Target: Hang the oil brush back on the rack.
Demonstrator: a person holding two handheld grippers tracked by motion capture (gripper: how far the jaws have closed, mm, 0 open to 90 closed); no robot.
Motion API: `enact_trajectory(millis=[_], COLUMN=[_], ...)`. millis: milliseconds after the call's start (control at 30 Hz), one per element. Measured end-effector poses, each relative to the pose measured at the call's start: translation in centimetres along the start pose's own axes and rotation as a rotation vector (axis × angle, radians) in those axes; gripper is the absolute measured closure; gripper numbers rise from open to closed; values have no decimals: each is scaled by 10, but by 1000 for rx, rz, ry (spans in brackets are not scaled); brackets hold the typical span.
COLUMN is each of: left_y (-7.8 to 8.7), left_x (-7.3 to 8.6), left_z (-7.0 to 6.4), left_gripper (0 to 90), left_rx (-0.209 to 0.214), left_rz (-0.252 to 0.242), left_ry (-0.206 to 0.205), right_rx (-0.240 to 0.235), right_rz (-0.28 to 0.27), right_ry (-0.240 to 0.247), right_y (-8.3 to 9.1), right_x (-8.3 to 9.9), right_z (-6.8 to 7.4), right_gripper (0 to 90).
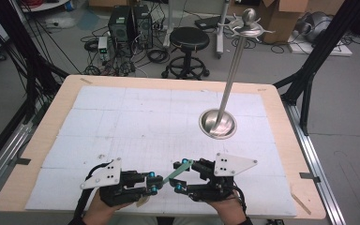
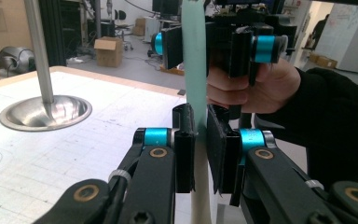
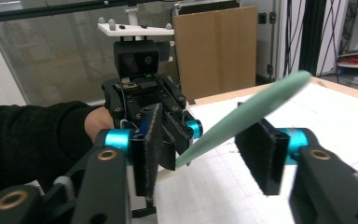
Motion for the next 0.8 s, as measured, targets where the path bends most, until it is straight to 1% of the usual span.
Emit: enact_trajectory(millis=[233,333,500,800], left_y=[-4,-6,-5,-6], left_x=[4,4,5,5], left_z=[-3,-4,-4,-4], left_gripper=[812,812,812,810], left_rx=[9,9,6,9], left_rz=[15,17,22,28], left_ry=[-4,-5,-6,-6], right_rx=[-13,-9,-4,-11], right_rz=[-13,-15,-18,-12], right_ry=[-54,-78,-108,-121], right_y=[2,3,2,1], right_x=[0,0,0,-2], right_z=[-1,-1,-2,0], right_gripper=[678,730,745,761])
Point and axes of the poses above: each handheld gripper's, and its own axes: y roughly backward along the jaws, x roughly out of its underside, z roughly to its left, the point moved 5 cm from there along -y, roughly forward along the jaws, and after that the axes turned 8 degrees about -z, right-handed, at the moved point
